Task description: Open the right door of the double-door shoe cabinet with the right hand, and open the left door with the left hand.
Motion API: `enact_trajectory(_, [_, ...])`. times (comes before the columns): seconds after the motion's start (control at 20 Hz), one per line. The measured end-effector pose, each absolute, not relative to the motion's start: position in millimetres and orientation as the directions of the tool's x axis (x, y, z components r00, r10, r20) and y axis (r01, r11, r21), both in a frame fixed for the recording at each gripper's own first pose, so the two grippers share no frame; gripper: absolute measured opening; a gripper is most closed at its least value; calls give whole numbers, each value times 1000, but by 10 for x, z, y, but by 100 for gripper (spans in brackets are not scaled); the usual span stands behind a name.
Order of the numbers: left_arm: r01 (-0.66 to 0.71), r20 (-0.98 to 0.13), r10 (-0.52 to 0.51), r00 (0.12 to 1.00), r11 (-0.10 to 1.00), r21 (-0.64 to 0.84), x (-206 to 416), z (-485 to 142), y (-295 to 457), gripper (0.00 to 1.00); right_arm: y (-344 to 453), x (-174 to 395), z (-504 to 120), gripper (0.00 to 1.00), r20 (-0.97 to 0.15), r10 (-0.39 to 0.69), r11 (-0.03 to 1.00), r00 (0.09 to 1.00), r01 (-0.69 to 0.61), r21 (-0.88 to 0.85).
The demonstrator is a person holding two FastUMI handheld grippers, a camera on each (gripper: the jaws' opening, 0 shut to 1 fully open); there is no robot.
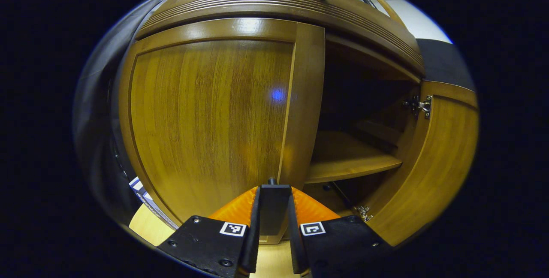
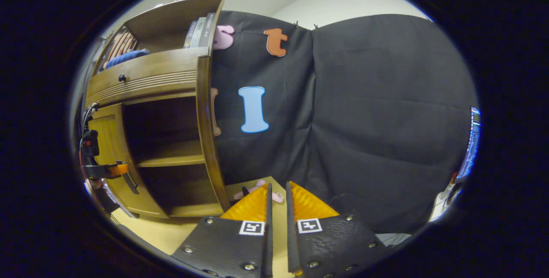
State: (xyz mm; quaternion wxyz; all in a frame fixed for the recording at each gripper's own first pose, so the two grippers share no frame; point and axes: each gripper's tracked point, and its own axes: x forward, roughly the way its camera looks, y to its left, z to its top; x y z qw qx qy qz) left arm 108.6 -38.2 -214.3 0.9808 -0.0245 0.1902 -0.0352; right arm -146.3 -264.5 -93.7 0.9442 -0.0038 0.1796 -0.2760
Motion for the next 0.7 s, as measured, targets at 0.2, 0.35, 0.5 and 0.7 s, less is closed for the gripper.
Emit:
enact_trajectory(0.2, [68,-369,-90,925,995,-72,1030,-2130,-378,31,-2586,-1448,-922,14,-334,-513,854,790,510,-106])
enact_trajectory(0.35, [75,-369,-99,924,994,-77,982,-2124,-375,31,-2545,-1441,-914,14,-335,-507,857,794,506,-98])
enact_trajectory(0.5, [87,-372,-110,922,993,-78,930,-2117,-375,31,-2502,-1453,-932,14,-337,-501,861,797,499,-98])
enact_trajectory(0.7, [95,-372,-120,920,992,-84,853,-2103,-364,31,-2447,-1468,-936,14,-344,-490,867,801,489,-95])
